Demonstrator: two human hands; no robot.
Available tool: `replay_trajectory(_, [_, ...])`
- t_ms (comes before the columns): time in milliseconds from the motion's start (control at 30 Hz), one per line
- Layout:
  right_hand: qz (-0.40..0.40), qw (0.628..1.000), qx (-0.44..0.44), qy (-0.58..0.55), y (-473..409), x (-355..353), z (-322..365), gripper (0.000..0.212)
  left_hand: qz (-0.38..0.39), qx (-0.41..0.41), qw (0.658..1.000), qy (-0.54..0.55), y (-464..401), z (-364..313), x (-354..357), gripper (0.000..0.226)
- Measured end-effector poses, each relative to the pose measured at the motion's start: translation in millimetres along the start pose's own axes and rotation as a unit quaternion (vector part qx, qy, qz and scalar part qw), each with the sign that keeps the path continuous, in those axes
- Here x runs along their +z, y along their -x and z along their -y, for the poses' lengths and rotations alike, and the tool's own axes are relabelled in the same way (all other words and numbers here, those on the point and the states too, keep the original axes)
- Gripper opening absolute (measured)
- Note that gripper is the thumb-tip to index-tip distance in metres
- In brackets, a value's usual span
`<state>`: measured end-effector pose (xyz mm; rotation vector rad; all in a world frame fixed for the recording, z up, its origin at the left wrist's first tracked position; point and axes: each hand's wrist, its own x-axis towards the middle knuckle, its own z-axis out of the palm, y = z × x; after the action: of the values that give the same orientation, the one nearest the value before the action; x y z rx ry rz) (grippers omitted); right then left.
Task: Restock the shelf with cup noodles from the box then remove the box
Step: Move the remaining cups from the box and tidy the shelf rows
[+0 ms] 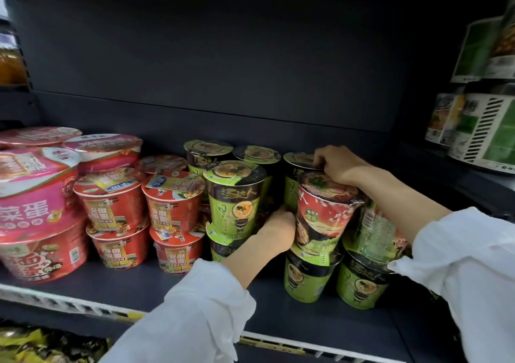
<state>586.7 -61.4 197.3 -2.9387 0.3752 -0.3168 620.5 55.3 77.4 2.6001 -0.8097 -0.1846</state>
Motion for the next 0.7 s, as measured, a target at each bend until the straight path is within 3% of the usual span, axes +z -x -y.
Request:
replay_trajectory(300, [0.02,0.999,0.005,-0.044,8,-2,-7,0.031,0.004,0.008,0.997,0.082,6,0,-8,0.039])
replay_trajectory(500, [-0.01,0.992,-0.037,-0.117,52,-8,-1,0.037,-0.021,0.017,0.977,0.212,26,19,-10,0.054])
replay_trajectory(600, [0.022,0.993,-0.027,-0.112,77,-4,-1,0.053,0.041,0.051,0.977,0.203,41,25,-5,0.063])
replay_trajectory(700, [0.029,0.996,-0.024,-0.078,88,-1,2,0.054,0.072,0.103,0.983,0.131,51,20,-1,0.081])
